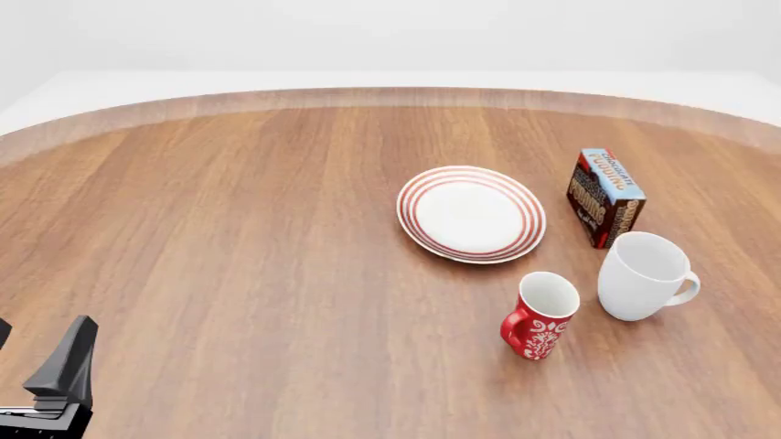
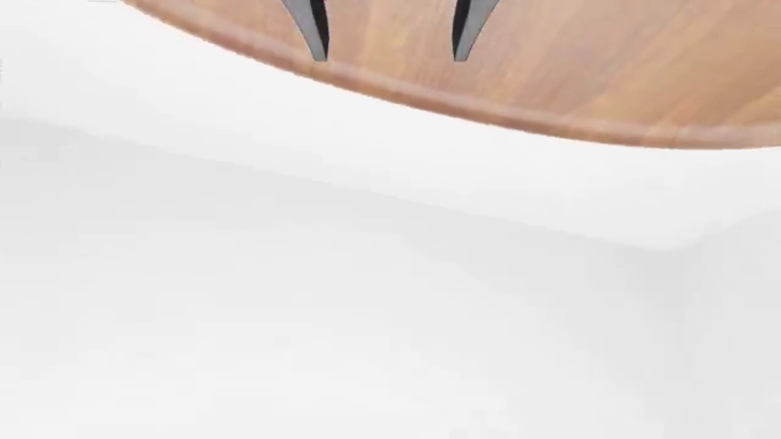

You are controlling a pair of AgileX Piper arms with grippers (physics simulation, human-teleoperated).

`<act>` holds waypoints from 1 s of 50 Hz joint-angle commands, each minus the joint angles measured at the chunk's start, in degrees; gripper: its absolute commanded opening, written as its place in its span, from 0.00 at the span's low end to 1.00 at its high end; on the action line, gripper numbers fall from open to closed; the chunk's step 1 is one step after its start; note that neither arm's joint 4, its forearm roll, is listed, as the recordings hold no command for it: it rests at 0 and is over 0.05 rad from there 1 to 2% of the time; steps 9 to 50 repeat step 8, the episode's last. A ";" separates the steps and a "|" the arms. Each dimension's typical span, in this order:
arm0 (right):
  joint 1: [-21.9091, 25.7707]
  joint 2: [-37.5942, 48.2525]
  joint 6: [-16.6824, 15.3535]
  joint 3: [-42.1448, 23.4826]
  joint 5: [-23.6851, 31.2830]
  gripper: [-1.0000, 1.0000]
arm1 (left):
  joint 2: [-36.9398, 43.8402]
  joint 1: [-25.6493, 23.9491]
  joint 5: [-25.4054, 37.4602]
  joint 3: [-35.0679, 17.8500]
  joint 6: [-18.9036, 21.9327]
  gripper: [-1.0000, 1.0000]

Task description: Put the chocolate pudding to the right of the plate.

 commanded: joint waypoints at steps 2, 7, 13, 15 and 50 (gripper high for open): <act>5.50 -18.66 -8.36 -6.52 -2.82 1.00 | 0.00 0.00 0.00 0.00 0.00 1.00; 11.41 -24.71 -15.89 -15.64 -0.62 1.00 | 0.00 0.00 0.00 0.00 0.00 1.00; 13.00 -26.38 -18.72 -14.83 -2.15 1.00 | 0.00 0.00 0.00 0.00 0.00 1.00; 13.00 -26.38 -18.72 -14.83 -2.15 1.00 | 0.00 0.00 0.00 0.00 0.00 1.00; 13.00 -26.38 -18.72 -14.83 -2.15 1.00 | 0.00 0.00 0.00 0.00 0.00 1.00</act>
